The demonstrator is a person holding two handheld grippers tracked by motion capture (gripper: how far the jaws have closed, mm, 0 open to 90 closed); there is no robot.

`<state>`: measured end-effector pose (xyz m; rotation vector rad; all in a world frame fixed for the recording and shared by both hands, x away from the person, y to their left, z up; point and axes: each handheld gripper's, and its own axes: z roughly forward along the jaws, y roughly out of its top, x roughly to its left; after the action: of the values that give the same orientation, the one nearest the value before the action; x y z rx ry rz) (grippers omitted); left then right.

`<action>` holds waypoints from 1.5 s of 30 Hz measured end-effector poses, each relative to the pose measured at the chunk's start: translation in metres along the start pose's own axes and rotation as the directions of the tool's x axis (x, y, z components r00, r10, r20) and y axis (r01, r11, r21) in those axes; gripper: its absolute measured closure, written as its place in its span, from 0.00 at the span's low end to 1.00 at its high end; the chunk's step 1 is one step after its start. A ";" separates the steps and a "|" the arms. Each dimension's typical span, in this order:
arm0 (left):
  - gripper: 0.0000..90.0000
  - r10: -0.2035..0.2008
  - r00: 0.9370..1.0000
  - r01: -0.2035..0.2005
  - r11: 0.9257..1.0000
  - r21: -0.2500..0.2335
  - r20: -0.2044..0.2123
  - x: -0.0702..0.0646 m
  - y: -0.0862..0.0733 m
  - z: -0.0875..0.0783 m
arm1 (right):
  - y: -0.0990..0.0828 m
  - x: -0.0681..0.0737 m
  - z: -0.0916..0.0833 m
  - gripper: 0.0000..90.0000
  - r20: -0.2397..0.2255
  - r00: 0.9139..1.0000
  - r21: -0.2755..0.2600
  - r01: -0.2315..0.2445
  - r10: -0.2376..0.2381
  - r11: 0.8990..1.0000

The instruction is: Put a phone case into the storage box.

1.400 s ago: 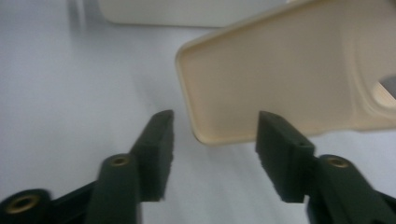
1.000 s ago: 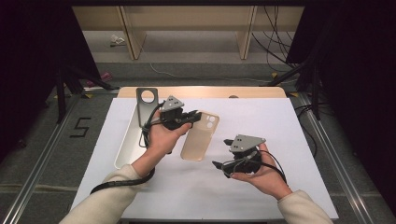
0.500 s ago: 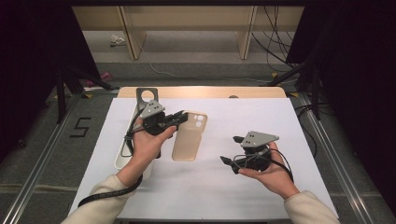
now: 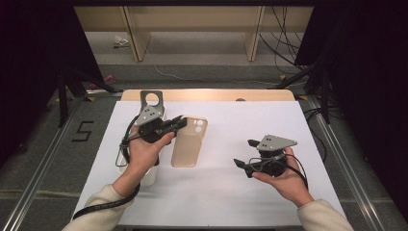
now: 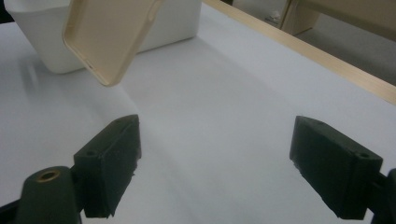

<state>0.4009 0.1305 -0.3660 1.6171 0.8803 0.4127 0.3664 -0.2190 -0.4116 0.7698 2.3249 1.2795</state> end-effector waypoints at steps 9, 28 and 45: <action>0.90 0.005 1.000 -0.005 1.000 -0.029 -0.011 0.009 0.006 -0.010 | -0.002 -0.003 -0.005 0.19 0.019 1.000 -0.004 -0.014 0.014 1.000; 0.90 0.009 0.999 -0.012 0.998 -0.063 -0.044 0.024 0.017 -0.024 | -0.006 -0.007 -0.006 0.19 0.032 0.999 -0.005 -0.033 0.033 0.999; 0.90 -0.013 0.999 0.009 0.995 -0.096 -0.040 0.038 0.026 -0.033 | -0.006 -0.008 -0.006 0.19 0.032 0.999 -0.004 -0.042 0.042 0.999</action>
<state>0.4107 0.1801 -0.3404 1.5200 0.8864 0.4751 0.3676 -0.2310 -0.4135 0.8359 2.2923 1.2794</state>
